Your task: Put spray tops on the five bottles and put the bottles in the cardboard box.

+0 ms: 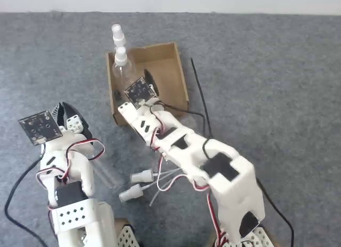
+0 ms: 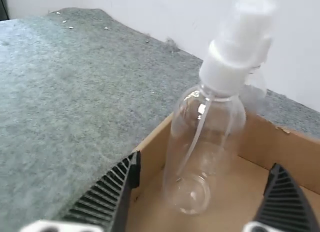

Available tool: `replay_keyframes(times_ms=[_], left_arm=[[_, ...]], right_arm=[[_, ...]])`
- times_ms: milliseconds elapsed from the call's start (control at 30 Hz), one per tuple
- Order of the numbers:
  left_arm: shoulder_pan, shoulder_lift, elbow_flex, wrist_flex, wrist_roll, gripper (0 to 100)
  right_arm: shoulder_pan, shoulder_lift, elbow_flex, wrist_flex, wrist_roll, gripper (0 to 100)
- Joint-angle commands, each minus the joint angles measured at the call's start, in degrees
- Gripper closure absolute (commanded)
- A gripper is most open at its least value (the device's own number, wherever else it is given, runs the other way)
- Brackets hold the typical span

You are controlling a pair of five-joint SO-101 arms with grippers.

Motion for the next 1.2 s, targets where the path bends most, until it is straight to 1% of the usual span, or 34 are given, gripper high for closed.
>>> replay_keyframes(times_ms=[0,100,300,467,567,867,1033,1167], left_arm=[[-0.2,-0.8,-0.7,-2.0,-0.4,98],[0.1,-0.8,0.1,-2.9,-0.4,98],[0.1,-0.8,4.0,-11.0,-0.4,98],[0.1,-0.8,4.5,-11.7,-0.4,98],[-0.1,-0.8,4.5,-11.6,-0.4,98],[-0.3,-0.8,4.5,-11.5,-0.4,98],[-0.1,-0.8,4.5,-11.5,-0.4,98],[0.0,-0.8,4.5,-11.5,-0.4,98]], right_arm=[[-0.2,-11.1,5.1,0.3,0.6,65.9],[-0.2,-15.5,9.6,0.3,0.6,65.9],[-0.1,-21.8,13.7,1.1,0.6,66.7],[0.1,-28.0,14.5,13.7,0.4,78.8],[0.1,-33.6,17.2,21.1,0.4,82.9],[-0.2,-57.0,27.9,40.0,0.3,84.0],[0.0,-66.7,29.1,52.7,0.2,84.0],[0.0,-71.4,29.1,60.4,0.2,83.9]])
